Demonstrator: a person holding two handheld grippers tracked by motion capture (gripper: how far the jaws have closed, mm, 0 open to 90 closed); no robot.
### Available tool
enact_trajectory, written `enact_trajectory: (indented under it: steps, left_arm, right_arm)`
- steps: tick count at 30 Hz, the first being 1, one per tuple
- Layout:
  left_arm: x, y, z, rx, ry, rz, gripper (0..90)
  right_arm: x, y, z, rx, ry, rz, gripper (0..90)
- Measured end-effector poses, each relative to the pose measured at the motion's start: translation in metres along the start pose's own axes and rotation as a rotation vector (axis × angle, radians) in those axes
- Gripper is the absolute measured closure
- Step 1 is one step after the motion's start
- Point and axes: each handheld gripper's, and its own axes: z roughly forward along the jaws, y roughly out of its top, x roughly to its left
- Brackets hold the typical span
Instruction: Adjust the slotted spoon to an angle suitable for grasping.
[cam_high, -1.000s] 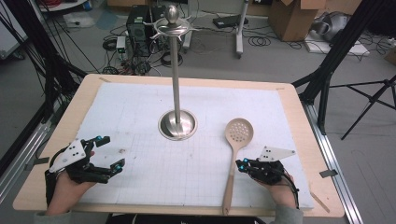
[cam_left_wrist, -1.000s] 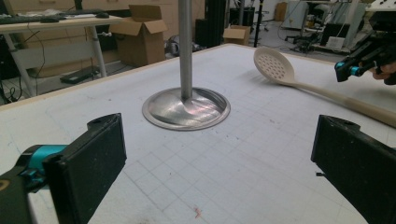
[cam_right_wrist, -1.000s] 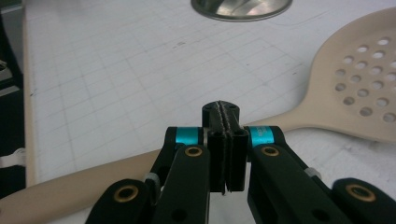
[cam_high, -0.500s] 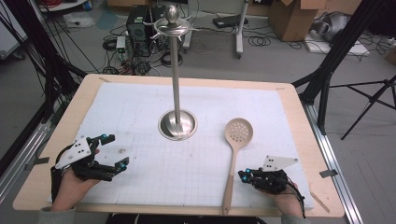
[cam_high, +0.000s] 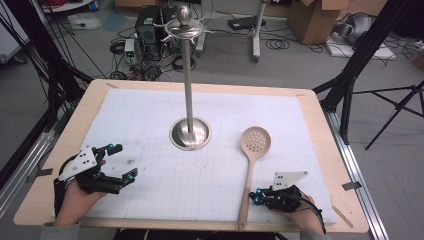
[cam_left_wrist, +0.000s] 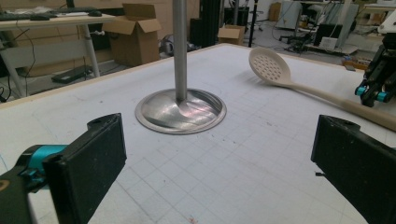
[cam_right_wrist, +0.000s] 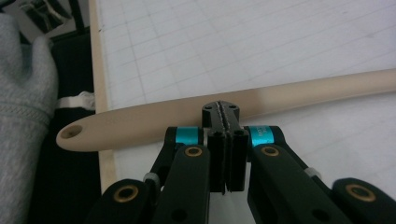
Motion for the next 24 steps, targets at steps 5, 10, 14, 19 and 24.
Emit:
enact_trajectory:
  steps: [5,10,14,19,24]
  left_arm:
    - [0.0,0.0,0.0,0.0,0.002,0.0,3.7]
    - [-0.001,0.0,-0.002,0.002,0.004,0.0,3.6]
    - [0.0,0.0,-0.006,0.001,0.016,0.003,3.7]
    - [0.0,-0.003,-0.01,0.011,0.029,0.001,3.7]
    - [-0.002,-0.005,-0.012,0.023,0.037,0.004,3.6]
  right_arm:
    - [-0.001,0.003,0.003,-0.003,0.013,0.014,90.0]
    - [-0.001,0.009,0.011,-0.004,0.026,0.015,90.0]
    - [-0.003,0.013,0.017,-0.001,0.05,0.035,90.0]
    - [-0.008,0.02,0.026,0.002,0.079,0.053,90.0]
    - [-0.008,0.027,0.034,0.007,0.077,0.017,90.0]
